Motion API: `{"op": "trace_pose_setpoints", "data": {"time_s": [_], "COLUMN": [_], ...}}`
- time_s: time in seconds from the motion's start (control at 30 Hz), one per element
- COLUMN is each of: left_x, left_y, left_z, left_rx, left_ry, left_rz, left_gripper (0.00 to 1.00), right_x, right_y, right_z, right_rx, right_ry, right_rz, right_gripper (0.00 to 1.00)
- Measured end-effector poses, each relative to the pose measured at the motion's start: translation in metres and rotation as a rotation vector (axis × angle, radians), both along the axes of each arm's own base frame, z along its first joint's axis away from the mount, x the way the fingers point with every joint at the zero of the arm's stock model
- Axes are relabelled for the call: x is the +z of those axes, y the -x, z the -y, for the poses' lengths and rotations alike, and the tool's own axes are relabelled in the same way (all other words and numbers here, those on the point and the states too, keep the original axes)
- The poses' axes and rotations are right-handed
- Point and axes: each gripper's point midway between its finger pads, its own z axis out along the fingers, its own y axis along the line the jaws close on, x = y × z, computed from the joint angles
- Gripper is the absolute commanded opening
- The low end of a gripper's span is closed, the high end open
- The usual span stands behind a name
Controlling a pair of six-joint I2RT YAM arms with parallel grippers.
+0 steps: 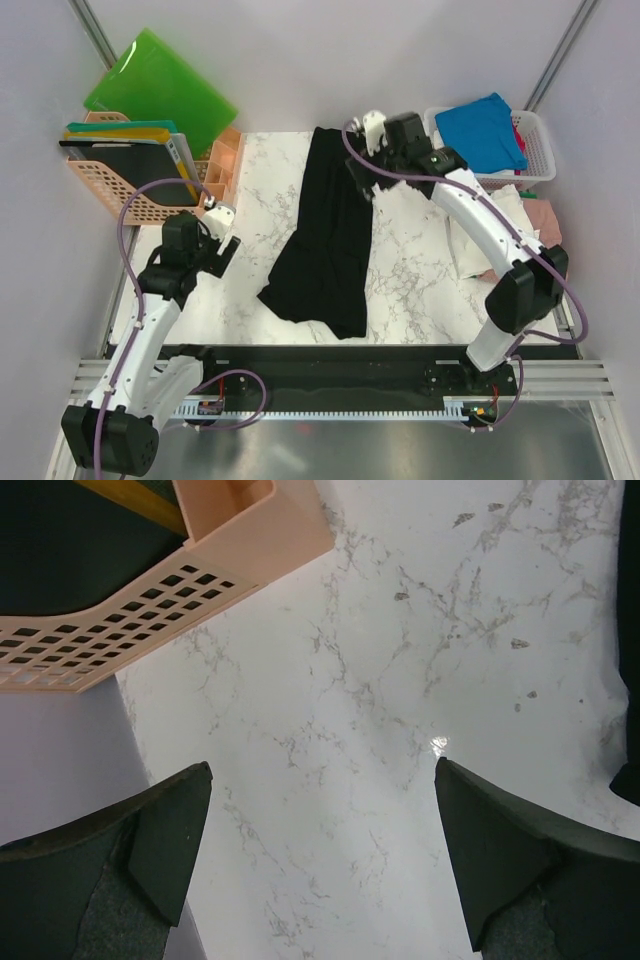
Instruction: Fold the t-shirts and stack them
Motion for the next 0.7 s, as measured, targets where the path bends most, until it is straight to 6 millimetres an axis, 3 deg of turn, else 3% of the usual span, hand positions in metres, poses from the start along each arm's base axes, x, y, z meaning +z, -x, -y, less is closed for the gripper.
{"op": "trace_pose_setpoints", "data": {"time_s": [0.13,0.2,0.23,0.3,0.47,0.57,0.7], "left_x": [0.011,0.018,0.021,0.023,0.015,0.013,0.009], "left_y": [-0.004,-0.007,-0.01,-0.016,-0.021,-0.022,-0.025], "left_z": [-0.007,-0.009,-0.01,-0.011,-0.011,-0.011,-0.013], "left_rx": [0.038,0.05,0.057,0.065,0.073,0.074,0.084], "left_ry": [-0.017,-0.022,-0.026,-0.029,-0.025,-0.026,-0.031], "left_rz": [0.042,0.059,0.064,0.068,0.033,0.027,0.015], "left_gripper": [1.0,1.0,1.0,1.0,1.0,1.0,1.0], "right_x": [-0.09,-0.115,-0.118,-0.113,-0.1,-0.111,-0.14], "right_y": [0.093,0.131,0.142,0.155,0.163,0.173,0.191], "right_z": [0.021,0.03,0.032,0.031,0.015,-0.005,-0.046], "right_rx": [0.135,0.187,0.206,0.246,0.337,0.402,0.513], "right_ry": [0.091,0.114,0.114,0.099,0.06,0.079,0.143], "right_rz": [-0.322,-0.443,-0.474,-0.49,-0.471,-0.497,-0.532], "right_gripper": [0.98,0.98,0.98,0.98,0.98,0.98,0.98]}}
